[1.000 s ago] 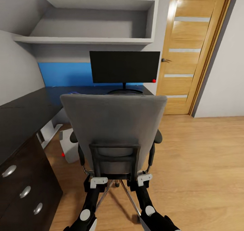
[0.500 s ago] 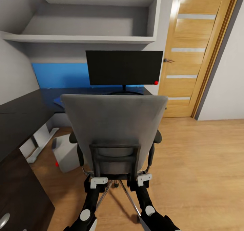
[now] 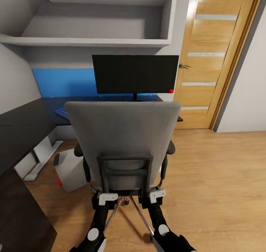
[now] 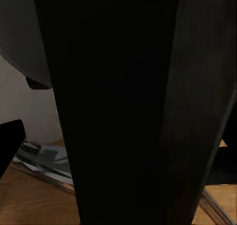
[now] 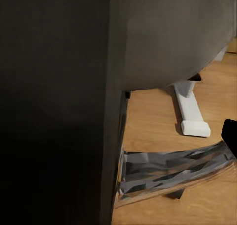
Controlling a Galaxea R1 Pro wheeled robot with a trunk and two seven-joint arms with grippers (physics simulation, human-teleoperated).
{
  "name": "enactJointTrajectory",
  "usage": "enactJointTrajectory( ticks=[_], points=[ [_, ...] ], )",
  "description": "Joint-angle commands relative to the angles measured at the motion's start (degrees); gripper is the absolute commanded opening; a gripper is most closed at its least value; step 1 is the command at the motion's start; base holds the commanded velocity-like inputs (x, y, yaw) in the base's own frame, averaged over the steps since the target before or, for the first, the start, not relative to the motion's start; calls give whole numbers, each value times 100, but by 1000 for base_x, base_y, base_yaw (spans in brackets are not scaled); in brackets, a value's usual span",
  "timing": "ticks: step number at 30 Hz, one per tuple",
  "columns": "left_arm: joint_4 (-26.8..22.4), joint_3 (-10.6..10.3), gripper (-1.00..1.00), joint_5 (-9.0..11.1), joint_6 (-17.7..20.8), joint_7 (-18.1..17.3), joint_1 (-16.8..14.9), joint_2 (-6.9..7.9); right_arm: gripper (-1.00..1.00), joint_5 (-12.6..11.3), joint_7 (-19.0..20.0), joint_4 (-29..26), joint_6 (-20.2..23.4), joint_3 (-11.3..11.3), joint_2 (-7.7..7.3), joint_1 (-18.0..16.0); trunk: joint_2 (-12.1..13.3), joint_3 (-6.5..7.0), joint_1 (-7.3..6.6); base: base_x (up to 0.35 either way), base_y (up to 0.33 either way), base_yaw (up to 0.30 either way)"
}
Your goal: In the bedroom, organize the workspace by keeping the computer under the desk, ensuring the monitor is on the desk, placing the keyboard on the desk next to the monitor, placing the mouse on the desk next to the keyboard, moving the folder from the swivel chair onto the desk next to the mouse, stacking the notebook on top of the folder with the pen on top of the notebook, and positioning the swivel chair next to the desk.
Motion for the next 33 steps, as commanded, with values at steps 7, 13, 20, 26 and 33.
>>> enactJointTrajectory(
  ticks=[7, 13, 20, 26, 33],
  points=[
    [4, -18, 100, 2, -12, 50, -5, 11, 100, -55, -32, 6, -25, 48, -4, -7, -2, -5, 0, -81, 0, 0],
    [3, -18, 100, 2, -12, 50, -5, 12, 100, -55, -32, 6, -25, 48, -4, -7, -2, -5, 0, -317, 0, 0],
    [4, -13, 100, 2, -7, 50, -5, 12, 100, -55, -32, 6, -25, 48, -4, -7, -2, -5, 0, -335, 0, 0],
    [4, -9, 100, 3, -4, 50, -5, 12, 100, -55, -32, 6, -25, 48, -4, -7, -2, -5, 0, -336, -11, 0],
    [4, 3, 100, 20, 3, 56, -5, 5, 100, -55, -33, 5, -25, 45, -10, -7, 78, 31, -44, -336, -112, 0]
  ],
)
